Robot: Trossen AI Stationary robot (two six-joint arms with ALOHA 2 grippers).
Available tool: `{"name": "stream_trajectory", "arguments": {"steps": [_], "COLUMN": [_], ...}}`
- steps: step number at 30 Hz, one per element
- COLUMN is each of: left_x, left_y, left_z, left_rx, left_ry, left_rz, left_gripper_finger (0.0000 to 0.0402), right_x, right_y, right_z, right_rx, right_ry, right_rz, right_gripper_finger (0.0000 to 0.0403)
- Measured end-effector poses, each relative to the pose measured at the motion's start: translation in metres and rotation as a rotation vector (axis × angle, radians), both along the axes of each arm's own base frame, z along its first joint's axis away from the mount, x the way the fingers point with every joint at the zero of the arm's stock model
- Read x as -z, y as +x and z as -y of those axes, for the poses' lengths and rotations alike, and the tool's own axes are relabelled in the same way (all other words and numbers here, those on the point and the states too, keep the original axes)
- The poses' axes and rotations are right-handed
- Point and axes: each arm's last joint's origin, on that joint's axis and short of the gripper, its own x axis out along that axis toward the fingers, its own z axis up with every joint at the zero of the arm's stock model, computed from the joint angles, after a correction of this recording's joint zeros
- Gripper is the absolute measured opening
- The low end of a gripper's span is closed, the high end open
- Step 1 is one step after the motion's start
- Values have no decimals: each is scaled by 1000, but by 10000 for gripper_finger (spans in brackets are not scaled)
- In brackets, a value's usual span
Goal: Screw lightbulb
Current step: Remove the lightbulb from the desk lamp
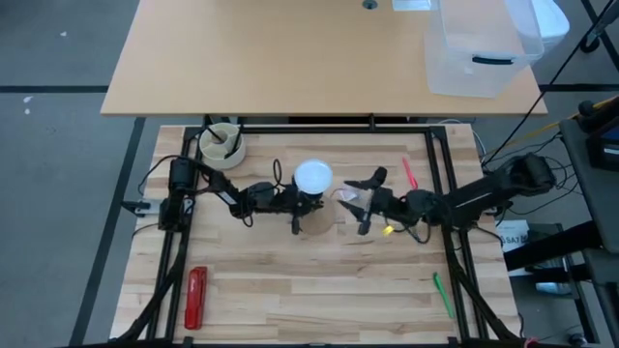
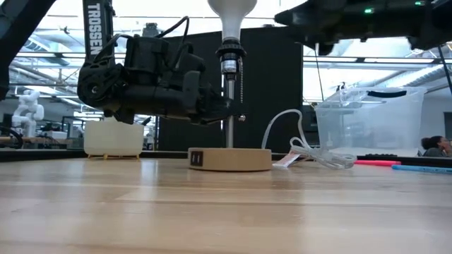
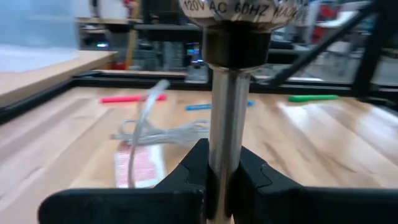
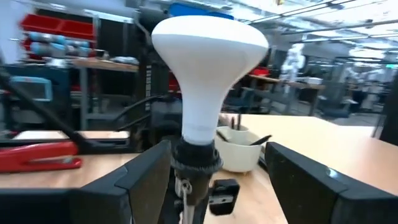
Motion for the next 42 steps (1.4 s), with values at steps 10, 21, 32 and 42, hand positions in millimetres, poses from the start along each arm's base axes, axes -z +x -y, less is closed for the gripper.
{"name": "stream_trajectory", "arguments": {"steps": [10, 21, 32, 42], "left_x": [0, -4, -4, -4], "left_y": [1, 6, 6, 6], "left_z": [3, 0, -1, -1], "left_rx": [-229, -315, -349, -358], "left_ry": [23, 34, 36, 40], "left_rz": [0, 14, 11, 1], "left_gripper_finger": [31, 31, 31, 31], "right_x": [8, 8, 6, 1], "right_y": [32, 77, 102, 111], "right_z": [1, 4, 16, 19], "right_rx": [98, 228, 248, 265], "right_ry": [32, 12, 74, 67], "right_rz": [92, 90, 101, 109], "right_gripper_finger": [254, 254, 254, 209]}}
